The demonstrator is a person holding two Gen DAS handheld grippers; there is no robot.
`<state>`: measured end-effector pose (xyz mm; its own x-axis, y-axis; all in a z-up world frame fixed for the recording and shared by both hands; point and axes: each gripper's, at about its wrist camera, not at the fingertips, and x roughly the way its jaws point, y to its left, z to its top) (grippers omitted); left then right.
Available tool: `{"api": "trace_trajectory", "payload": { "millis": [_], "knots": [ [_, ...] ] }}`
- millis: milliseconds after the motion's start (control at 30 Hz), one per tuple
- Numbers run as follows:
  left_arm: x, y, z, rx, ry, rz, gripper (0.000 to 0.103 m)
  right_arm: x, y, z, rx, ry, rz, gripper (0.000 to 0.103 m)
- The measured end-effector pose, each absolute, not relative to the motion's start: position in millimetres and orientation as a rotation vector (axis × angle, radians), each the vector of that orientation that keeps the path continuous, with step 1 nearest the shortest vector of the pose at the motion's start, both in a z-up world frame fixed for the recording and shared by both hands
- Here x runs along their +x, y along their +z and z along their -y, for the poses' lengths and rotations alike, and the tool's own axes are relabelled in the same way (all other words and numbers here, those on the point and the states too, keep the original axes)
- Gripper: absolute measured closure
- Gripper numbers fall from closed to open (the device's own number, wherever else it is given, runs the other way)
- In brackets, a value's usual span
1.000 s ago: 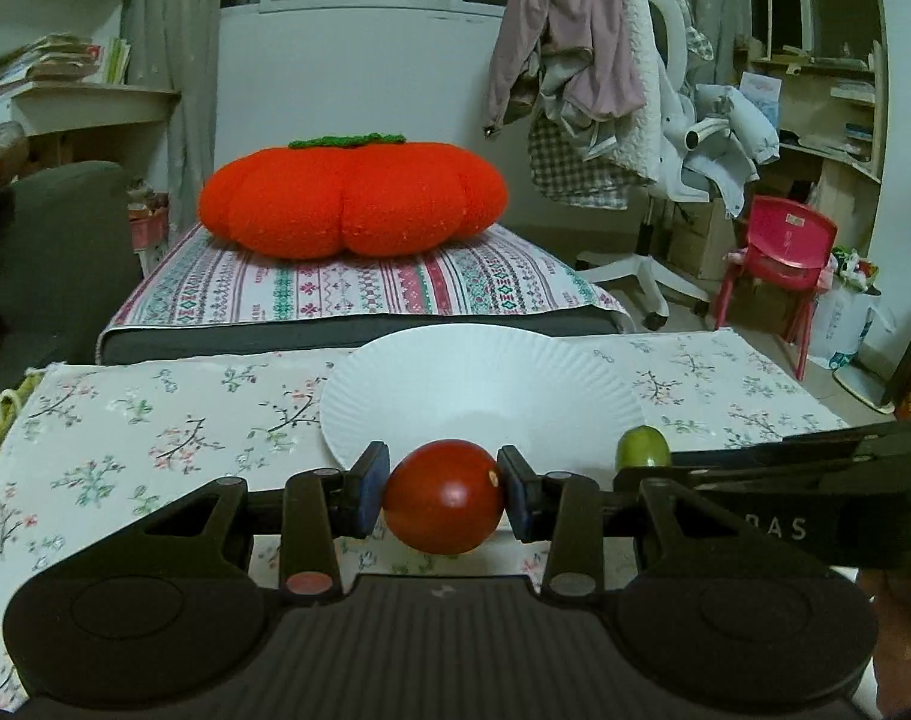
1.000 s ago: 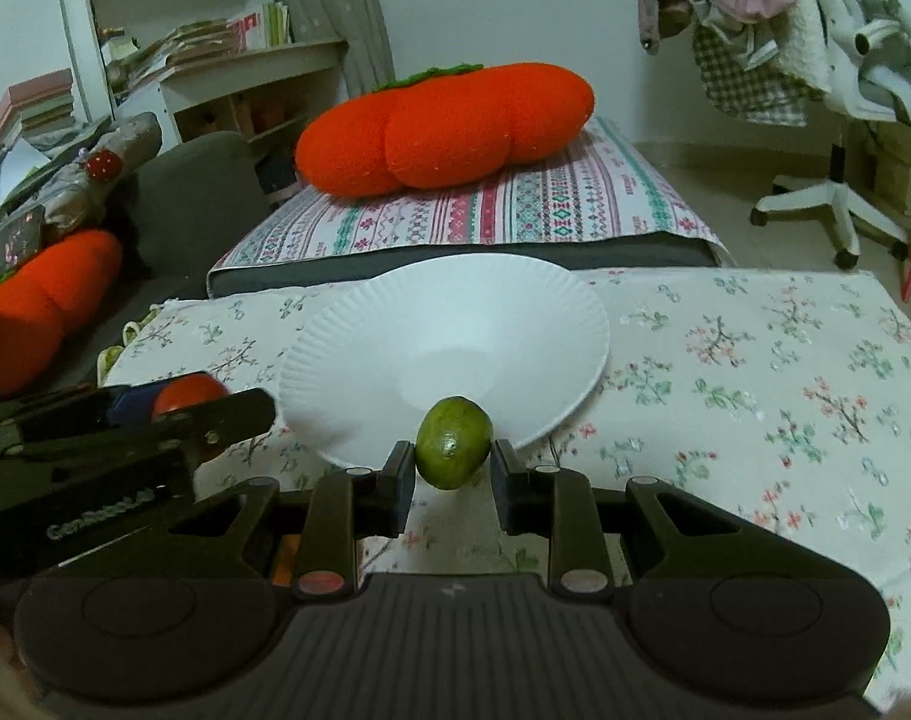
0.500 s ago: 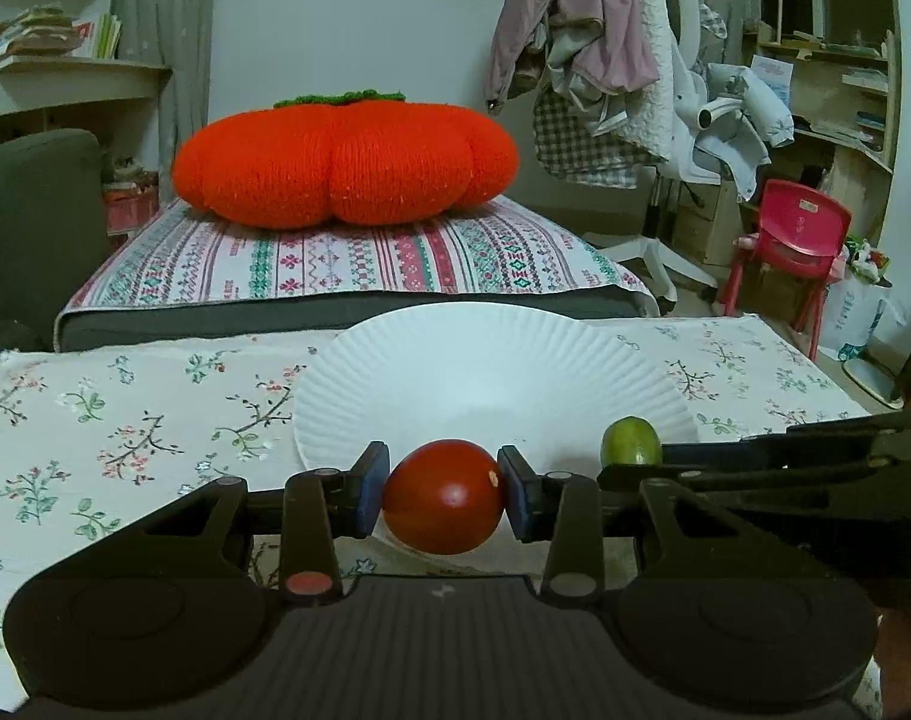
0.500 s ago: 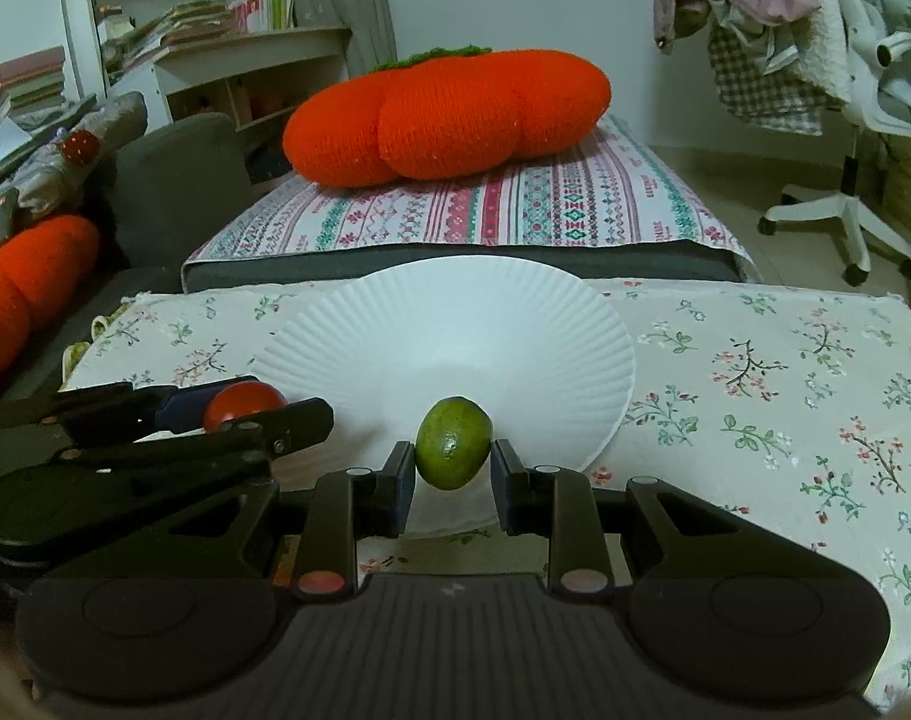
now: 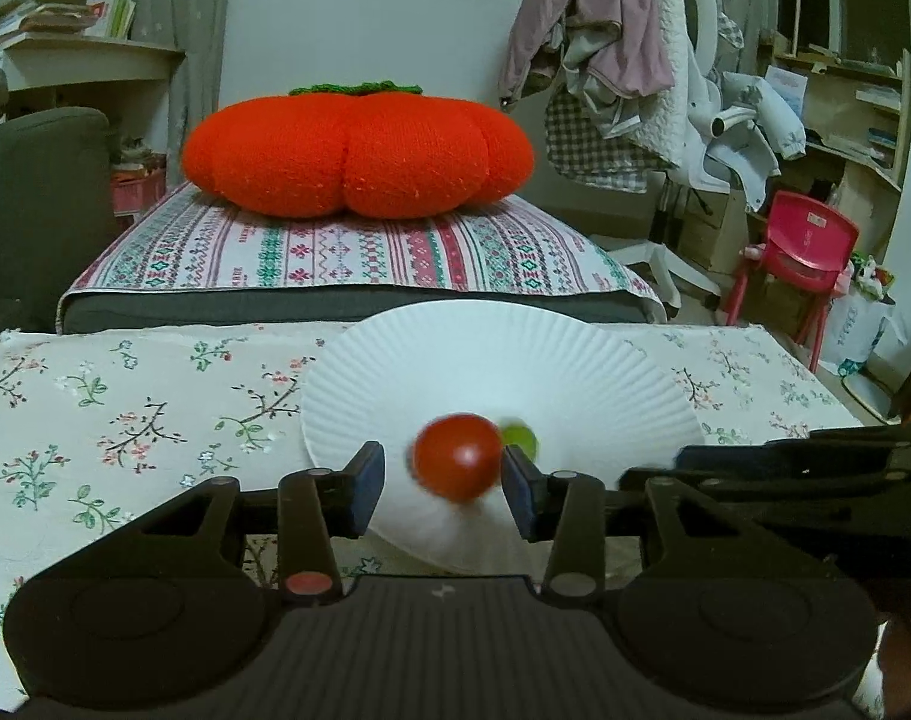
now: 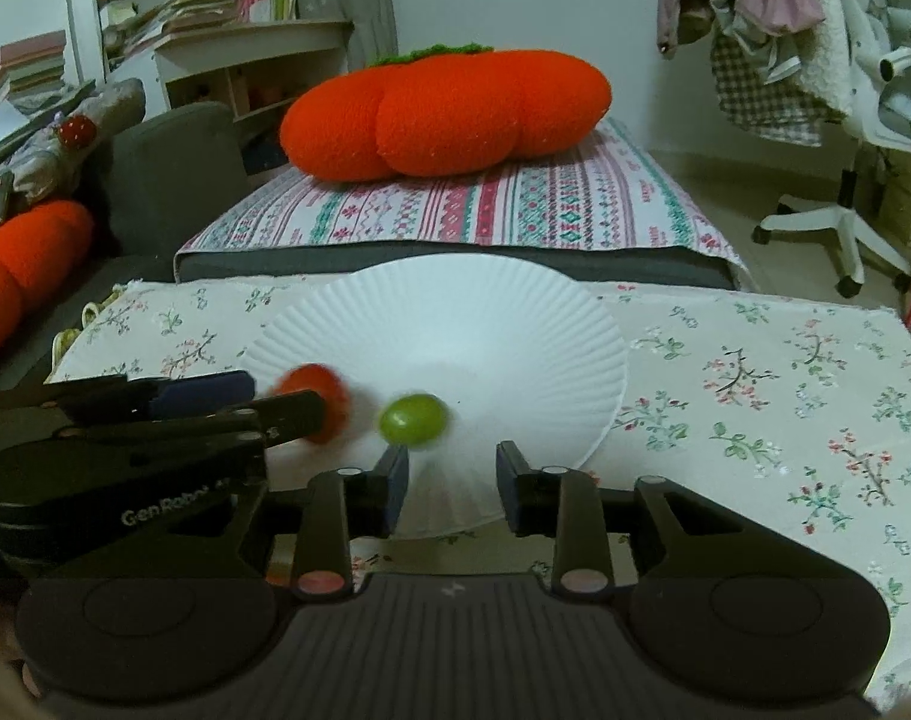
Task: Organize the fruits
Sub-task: 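Carry both fruits over the white plate and open both grippers, then move both grippers back from the plate to the fruit pile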
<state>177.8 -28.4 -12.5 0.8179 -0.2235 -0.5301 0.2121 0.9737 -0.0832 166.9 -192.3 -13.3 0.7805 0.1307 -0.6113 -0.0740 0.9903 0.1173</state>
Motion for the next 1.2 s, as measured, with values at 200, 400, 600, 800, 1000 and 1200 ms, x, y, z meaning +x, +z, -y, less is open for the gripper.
{"api": "trace_trajectory", "payload": {
  "millis": [200,400,600,800,1000,1200],
  "knots": [
    [179,-6,14,-0.075,-0.203,-0.589,0.071,166,-7,211,0.153,0.06,-0.656,0.065],
    [173,2,7,-0.091,-0.155,-0.623,0.058,160,0,216,0.193,0.055,-0.635,0.048],
    [154,9,0,-0.081,-0.111,-0.649,0.046,146,9,213,0.202,0.071,-0.607,0.033],
    [132,15,-5,-0.032,-0.064,-0.652,0.038,127,17,207,0.188,0.099,-0.596,0.023],
    [109,17,-6,-0.019,-0.05,-0.671,0.029,108,19,204,0.209,0.106,-0.612,0.019],
    [88,18,-11,-0.013,-0.032,-0.673,0.02,97,16,197,0.22,0.107,-0.631,0.012]
  ]
}}
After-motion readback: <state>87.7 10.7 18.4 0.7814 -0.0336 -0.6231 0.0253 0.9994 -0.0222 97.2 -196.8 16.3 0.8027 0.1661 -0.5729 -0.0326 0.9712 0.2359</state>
